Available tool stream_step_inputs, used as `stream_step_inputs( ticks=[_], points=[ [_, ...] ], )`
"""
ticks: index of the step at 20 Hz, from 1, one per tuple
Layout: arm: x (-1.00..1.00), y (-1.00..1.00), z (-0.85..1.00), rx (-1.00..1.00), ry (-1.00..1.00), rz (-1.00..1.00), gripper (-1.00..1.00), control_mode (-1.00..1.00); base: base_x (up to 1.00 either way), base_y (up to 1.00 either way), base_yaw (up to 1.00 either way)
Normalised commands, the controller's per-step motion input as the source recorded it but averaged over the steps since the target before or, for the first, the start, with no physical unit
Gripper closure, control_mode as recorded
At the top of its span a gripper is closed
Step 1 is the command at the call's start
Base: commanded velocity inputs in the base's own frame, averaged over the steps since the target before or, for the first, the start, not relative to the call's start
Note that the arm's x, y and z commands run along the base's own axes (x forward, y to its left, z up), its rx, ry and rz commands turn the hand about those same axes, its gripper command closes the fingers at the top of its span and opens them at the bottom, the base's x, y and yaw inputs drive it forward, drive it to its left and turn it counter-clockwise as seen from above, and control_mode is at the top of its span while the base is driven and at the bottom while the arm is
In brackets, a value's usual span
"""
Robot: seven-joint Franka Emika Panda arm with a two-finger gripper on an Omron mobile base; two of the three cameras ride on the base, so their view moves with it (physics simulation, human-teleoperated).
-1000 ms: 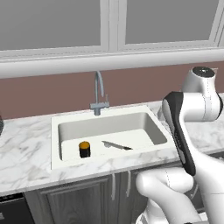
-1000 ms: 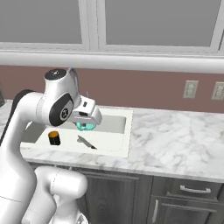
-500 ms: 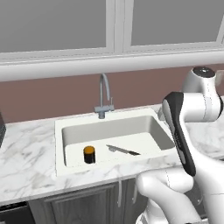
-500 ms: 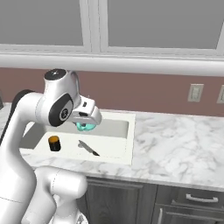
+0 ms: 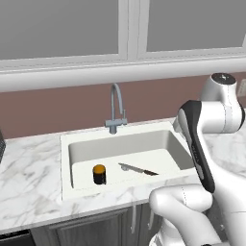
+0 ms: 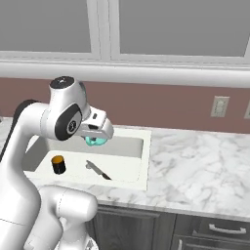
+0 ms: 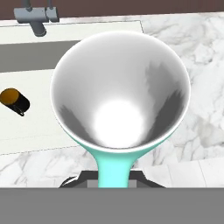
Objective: Pick the mug and mug and place them in the sink. Then turn on the water.
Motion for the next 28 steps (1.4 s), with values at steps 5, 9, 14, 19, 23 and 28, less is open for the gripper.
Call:
stream_step_inputs(
  ticks=[5, 9, 14, 19, 23, 28],
  points=[
    [0.0, 0.0, 0.0, 0.0, 0.0, 0.0, 1.0, 1.0, 0.29, 0.0, 0.08],
    [0.0, 0.0, 0.0, 0.0, 0.0, 0.0, 1.0, 1.0, 0.33, 0.0, 0.09],
    [0.0, 0.0, 0.0, 0.0, 0.0, 0.0, 1.0, 1.0, 0.27, 0.01, 0.06],
    [0.0, 0.0, 0.0, 0.0, 0.0, 0.0, 1.0, -1.0, 0.01, 0.06, 0.02],
    [0.04, 0.0, -0.04, 0.0, 0.0, 0.0, 1.0, -1.0, 0.0, 0.0, 0.0],
    [0.32, 0.05, -0.34, 0.0, 0.0, 0.0, 1.0, -1.0, 0.0, 0.0, 0.0]
  ],
)
